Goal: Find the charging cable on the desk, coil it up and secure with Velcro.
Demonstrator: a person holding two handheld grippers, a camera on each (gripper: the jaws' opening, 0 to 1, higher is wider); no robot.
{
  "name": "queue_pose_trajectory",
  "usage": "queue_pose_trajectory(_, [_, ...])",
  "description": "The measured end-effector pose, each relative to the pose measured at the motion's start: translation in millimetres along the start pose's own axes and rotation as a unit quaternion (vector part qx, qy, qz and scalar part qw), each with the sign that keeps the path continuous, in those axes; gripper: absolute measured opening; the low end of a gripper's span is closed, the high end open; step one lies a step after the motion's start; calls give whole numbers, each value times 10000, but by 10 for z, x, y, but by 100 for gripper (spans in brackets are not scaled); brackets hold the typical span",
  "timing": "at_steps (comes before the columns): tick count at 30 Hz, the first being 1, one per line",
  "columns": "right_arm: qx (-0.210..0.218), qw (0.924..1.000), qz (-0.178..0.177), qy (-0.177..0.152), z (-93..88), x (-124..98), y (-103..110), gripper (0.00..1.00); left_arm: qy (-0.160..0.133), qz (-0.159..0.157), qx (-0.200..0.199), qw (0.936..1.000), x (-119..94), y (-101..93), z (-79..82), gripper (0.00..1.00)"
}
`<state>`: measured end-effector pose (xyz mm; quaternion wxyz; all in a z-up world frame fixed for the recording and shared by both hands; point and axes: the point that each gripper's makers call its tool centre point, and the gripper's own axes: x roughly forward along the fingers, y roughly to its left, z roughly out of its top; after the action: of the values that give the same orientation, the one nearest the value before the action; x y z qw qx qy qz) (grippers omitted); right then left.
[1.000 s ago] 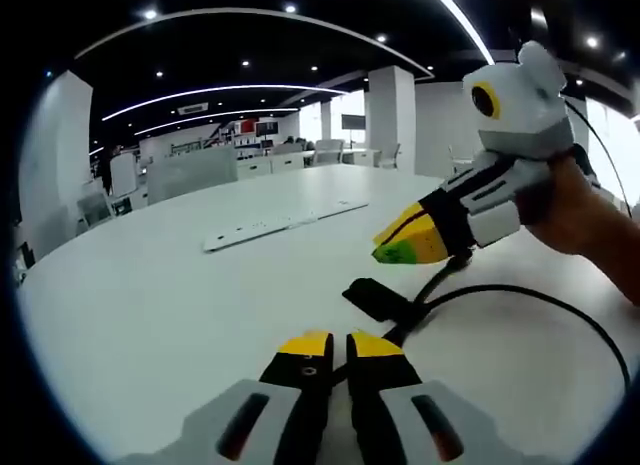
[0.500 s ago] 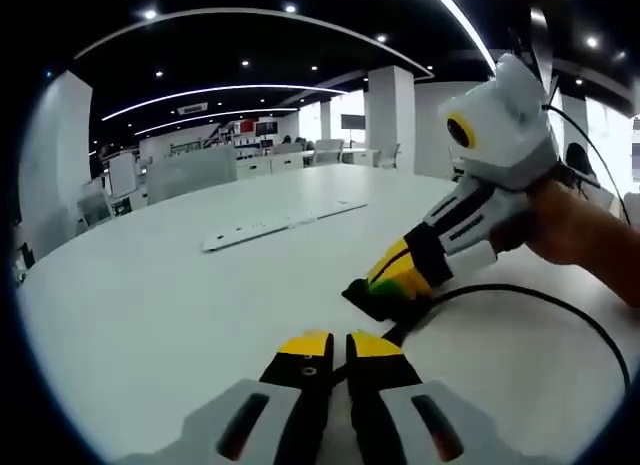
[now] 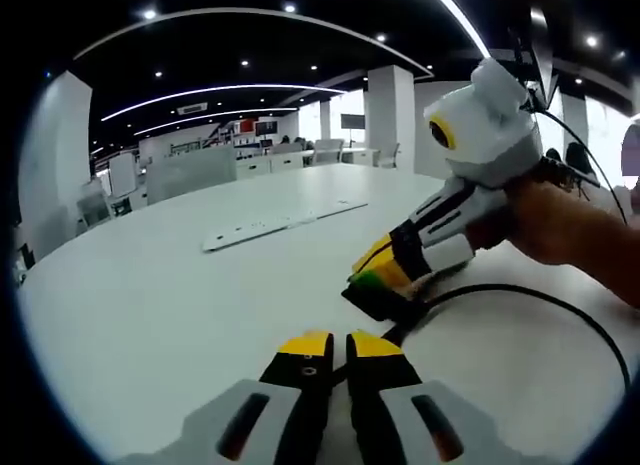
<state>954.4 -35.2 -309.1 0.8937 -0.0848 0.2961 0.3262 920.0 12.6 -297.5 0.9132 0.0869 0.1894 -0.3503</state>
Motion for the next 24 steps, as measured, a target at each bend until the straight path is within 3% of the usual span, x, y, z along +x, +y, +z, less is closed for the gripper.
queue_pose_trajectory(2, [-387,9986,-128,-351,-5,-148,11,2,-9,-14,-23,10000,-1,0,-2,7])
queue_pose_trajectory(7, [-555,9941,-264,-890,-20,-560,-19,4,3,-8,-16,10000,3,-3,-1,6])
queue_pose_trajectory(12, [-343,9951,-307,-869,-105,-857,-119,5,18,3,7,10000,-5,-14,1,6])
queue_pose_trajectory(16, [-218,9960,-197,-847,-191,-889,-49,7,36,2,31,10000,-5,-17,3,6])
queue_pose_trajectory(20, [-108,9951,287,-939,-196,-799,147,9,16,22,-83,10000,-12,-13,12,7])
queue_pose_trajectory(24, [-125,9941,443,-978,-193,-779,253,14,-6,32,-103,9999,-11,-17,26,9])
